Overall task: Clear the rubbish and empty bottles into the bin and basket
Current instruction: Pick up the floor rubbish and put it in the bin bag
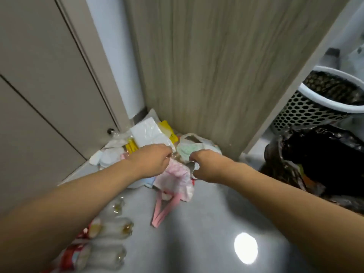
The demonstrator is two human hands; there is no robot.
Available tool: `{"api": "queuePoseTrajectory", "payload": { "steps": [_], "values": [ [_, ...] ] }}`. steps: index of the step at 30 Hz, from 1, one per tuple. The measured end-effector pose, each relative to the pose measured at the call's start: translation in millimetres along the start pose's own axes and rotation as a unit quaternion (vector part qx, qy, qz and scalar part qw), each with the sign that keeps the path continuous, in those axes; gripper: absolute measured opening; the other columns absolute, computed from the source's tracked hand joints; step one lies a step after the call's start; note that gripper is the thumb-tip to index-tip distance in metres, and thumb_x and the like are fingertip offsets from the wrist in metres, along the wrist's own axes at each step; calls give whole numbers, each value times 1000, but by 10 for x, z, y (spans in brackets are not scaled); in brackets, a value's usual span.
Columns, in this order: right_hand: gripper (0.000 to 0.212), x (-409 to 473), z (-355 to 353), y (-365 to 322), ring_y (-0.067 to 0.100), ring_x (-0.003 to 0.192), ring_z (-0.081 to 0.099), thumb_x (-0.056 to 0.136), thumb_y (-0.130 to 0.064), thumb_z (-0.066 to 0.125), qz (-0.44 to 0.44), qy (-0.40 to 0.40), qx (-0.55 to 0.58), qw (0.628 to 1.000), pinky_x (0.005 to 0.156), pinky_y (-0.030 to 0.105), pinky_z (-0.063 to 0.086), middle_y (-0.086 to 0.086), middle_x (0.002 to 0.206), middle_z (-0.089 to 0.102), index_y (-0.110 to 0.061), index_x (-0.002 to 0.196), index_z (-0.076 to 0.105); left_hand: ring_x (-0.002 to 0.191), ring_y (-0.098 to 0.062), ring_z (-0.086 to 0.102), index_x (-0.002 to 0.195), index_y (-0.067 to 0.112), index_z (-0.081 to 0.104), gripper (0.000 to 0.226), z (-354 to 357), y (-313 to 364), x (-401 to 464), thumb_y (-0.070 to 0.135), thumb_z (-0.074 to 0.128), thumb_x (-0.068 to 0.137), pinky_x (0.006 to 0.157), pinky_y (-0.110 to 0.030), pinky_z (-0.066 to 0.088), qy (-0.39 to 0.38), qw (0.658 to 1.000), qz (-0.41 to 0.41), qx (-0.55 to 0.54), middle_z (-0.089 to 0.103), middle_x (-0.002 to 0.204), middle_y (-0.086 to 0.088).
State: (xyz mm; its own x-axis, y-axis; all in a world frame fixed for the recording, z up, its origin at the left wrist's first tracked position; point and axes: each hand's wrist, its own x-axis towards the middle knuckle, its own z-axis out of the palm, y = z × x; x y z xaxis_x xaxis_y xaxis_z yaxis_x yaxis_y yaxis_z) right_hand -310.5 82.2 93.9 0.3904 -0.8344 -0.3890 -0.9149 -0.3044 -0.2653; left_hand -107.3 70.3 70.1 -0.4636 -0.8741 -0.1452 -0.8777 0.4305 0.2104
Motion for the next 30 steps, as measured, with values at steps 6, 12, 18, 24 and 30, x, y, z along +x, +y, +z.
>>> {"api": "queuePoseTrajectory", "payload": {
  "steps": [6,12,18,24,30],
  "values": [
    [44,275,1147,-403,31,119,51,89,-18,53,-31,-86,-43,995,95,35,44,10,129,50,-19,133,49,96,-30,57,103,17,55,19,560,-705,-492,27,45,90,76,-33,46,-182,978,-75,66,60,106,-11],
    [50,376,1845,-493,34,121,40,90,-16,53,-89,-63,-149,983,97,41,36,13,139,38,-11,138,42,90,-27,56,92,23,49,8,636,-977,-550,28,44,89,76,-35,47,-161,982,-95,10,59,101,-7],
    [38,448,1859,-505,32,111,47,90,-27,59,-127,-108,-149,975,93,38,38,12,125,49,-8,122,58,89,-24,54,101,22,56,18,712,-957,-621,29,43,91,73,-32,45,-184,978,-95,19,60,101,-5],
    [35,317,834,-283,16,84,55,80,-61,59,-66,-290,-22,954,72,24,43,-6,89,62,-26,79,62,98,-22,57,106,22,61,23,751,-748,-413,24,42,93,80,-31,47,-219,971,-99,-5,63,109,0],
    [15,63,462,223,19,81,51,87,-22,57,30,-298,-100,949,58,22,36,0,89,57,-12,91,67,115,-26,54,133,34,46,43,1193,-215,-156,25,42,91,92,-38,47,-272,962,-7,-24,53,130,-3]
  ]
}}
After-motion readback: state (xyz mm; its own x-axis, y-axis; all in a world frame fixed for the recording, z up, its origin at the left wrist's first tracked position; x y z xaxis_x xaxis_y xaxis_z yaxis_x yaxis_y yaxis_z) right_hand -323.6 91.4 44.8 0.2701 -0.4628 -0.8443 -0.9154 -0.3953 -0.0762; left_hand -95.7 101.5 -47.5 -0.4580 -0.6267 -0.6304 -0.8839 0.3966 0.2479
